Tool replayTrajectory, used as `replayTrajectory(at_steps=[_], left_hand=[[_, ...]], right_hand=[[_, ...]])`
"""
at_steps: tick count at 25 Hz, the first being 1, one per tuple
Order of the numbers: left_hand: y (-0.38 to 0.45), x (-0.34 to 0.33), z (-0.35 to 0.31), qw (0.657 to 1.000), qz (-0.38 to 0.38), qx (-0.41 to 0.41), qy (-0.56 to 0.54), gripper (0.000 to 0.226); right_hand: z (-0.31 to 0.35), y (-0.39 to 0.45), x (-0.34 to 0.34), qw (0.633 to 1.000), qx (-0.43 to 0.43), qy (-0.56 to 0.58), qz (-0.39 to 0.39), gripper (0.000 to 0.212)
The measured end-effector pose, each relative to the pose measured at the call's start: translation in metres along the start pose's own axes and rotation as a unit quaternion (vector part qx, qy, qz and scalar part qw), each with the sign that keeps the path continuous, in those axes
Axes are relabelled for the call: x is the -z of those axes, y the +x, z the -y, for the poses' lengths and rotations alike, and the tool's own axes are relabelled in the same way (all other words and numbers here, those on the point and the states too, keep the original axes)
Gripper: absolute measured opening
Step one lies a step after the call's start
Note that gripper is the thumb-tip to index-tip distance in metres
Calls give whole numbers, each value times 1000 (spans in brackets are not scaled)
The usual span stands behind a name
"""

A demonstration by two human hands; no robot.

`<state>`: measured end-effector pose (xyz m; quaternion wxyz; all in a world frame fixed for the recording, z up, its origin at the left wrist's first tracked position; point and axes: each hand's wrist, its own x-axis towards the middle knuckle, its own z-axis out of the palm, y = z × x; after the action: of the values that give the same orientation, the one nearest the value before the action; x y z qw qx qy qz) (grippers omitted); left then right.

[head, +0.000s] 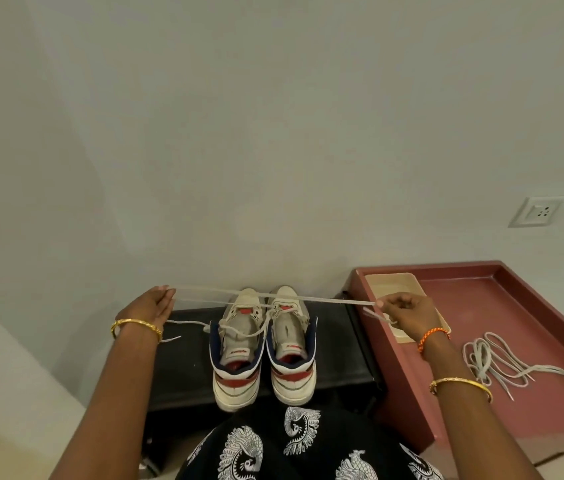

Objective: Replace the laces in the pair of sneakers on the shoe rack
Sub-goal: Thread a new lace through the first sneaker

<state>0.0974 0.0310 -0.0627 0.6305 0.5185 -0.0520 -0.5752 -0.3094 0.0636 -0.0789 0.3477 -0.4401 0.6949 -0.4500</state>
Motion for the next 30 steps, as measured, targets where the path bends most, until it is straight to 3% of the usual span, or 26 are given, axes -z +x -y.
replayTrajectory(at_steps=[6,10,14,16,17,18,20,22,23,24,26,30], left_hand=[[10,25,14,998,-37,32,-38,39],[17,33,18,997,-60,31,-31,38],[20,33,26,985,-110,49,124,41],[12,26,31,940,-165,55,295,49],[5,19,34,906,-181,20,381,56],[-4,7,40,884,-156,-43,439,58],[-27,-29,56,870,15,-174,461,45],[-50,-69,75,831,207,-217,469,34],[-53,-84,85,809,267,-217,477,32],[-53,-98,93,792,303,-216,484,29],[-39,-115,106,785,300,-227,492,24],[-2,-120,114,810,279,-222,465,12]], right_hand=[[-42,15,-8,985,-111,-62,-118,7],[-43,16,-12,989,-117,-10,-86,16],[-24,12,-17,987,-93,86,-96,17],[-12,8,-23,983,-86,130,-99,18],[-5,5,-28,984,-77,130,-89,20],[3,3,-34,989,-59,114,-72,20],[23,1,-49,997,-14,69,-8,19],[46,0,-66,992,12,80,93,16],[57,1,-74,986,22,94,132,15],[66,3,-81,982,36,102,152,17],[76,12,-92,982,68,92,153,22],[64,35,-111,983,56,72,160,31]])
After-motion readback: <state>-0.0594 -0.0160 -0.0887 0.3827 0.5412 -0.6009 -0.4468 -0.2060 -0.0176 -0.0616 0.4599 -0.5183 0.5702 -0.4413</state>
